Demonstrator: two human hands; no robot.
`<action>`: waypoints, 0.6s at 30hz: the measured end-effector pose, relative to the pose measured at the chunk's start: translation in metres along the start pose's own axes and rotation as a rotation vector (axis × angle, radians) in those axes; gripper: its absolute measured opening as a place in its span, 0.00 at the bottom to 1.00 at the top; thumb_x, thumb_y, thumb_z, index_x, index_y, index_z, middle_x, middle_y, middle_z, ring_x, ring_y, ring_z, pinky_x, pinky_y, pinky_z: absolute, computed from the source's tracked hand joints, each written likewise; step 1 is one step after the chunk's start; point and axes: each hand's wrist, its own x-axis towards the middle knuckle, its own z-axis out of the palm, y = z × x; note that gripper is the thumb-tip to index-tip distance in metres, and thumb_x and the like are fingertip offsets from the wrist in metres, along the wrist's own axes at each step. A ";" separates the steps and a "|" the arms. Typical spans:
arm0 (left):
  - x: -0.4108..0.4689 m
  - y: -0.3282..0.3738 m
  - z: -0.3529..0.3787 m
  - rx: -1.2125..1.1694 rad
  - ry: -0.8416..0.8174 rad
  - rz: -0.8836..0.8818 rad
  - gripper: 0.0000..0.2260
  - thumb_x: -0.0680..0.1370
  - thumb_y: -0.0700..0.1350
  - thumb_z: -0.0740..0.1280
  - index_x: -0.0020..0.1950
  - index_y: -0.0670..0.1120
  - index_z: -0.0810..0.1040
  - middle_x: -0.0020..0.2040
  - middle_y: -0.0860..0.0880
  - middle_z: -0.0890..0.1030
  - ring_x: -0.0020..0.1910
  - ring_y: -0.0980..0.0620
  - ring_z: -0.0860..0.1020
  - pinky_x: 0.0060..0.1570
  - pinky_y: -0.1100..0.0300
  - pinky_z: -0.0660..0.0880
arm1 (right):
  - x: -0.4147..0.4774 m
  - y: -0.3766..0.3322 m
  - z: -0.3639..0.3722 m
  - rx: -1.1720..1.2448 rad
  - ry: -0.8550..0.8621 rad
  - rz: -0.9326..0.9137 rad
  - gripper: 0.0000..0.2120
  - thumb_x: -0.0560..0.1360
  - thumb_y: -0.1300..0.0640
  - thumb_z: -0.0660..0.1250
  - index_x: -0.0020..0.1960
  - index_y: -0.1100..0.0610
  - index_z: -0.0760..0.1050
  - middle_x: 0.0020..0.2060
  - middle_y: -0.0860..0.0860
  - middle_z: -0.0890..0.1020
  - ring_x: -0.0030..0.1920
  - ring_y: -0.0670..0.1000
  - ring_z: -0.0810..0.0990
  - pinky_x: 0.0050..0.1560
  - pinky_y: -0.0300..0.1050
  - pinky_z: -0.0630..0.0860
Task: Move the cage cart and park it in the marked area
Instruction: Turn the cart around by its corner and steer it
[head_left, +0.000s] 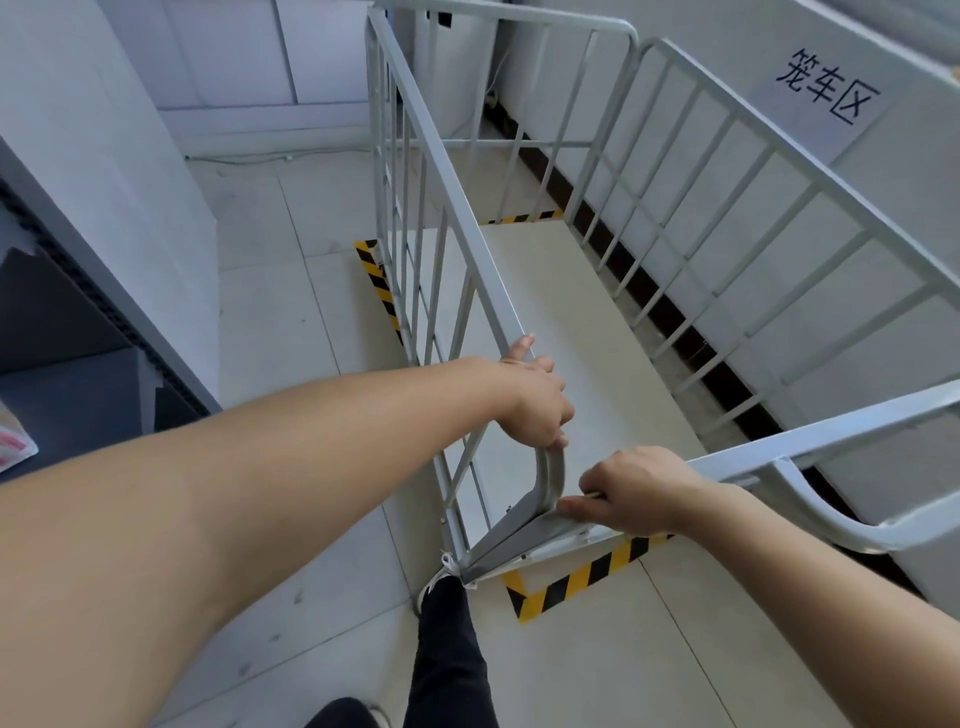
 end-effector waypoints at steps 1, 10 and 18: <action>0.000 -0.001 0.000 -0.004 0.002 0.002 0.20 0.82 0.56 0.50 0.66 0.48 0.72 0.67 0.42 0.69 0.73 0.39 0.54 0.70 0.35 0.35 | 0.000 0.000 0.000 0.000 0.006 -0.003 0.26 0.75 0.31 0.50 0.31 0.50 0.66 0.28 0.48 0.72 0.28 0.46 0.67 0.32 0.42 0.66; -0.005 0.004 -0.002 -0.009 -0.005 0.009 0.20 0.82 0.56 0.50 0.66 0.48 0.72 0.67 0.42 0.68 0.73 0.40 0.55 0.70 0.35 0.35 | -0.002 -0.001 0.004 0.012 0.024 -0.002 0.26 0.75 0.31 0.50 0.30 0.50 0.66 0.28 0.47 0.73 0.29 0.46 0.69 0.34 0.44 0.68; -0.001 0.002 0.000 -0.019 0.017 0.001 0.19 0.82 0.56 0.50 0.64 0.49 0.73 0.65 0.43 0.69 0.73 0.40 0.55 0.70 0.35 0.35 | 0.001 0.002 0.005 -0.019 0.051 -0.004 0.27 0.75 0.31 0.50 0.34 0.52 0.71 0.29 0.47 0.73 0.30 0.47 0.70 0.32 0.43 0.67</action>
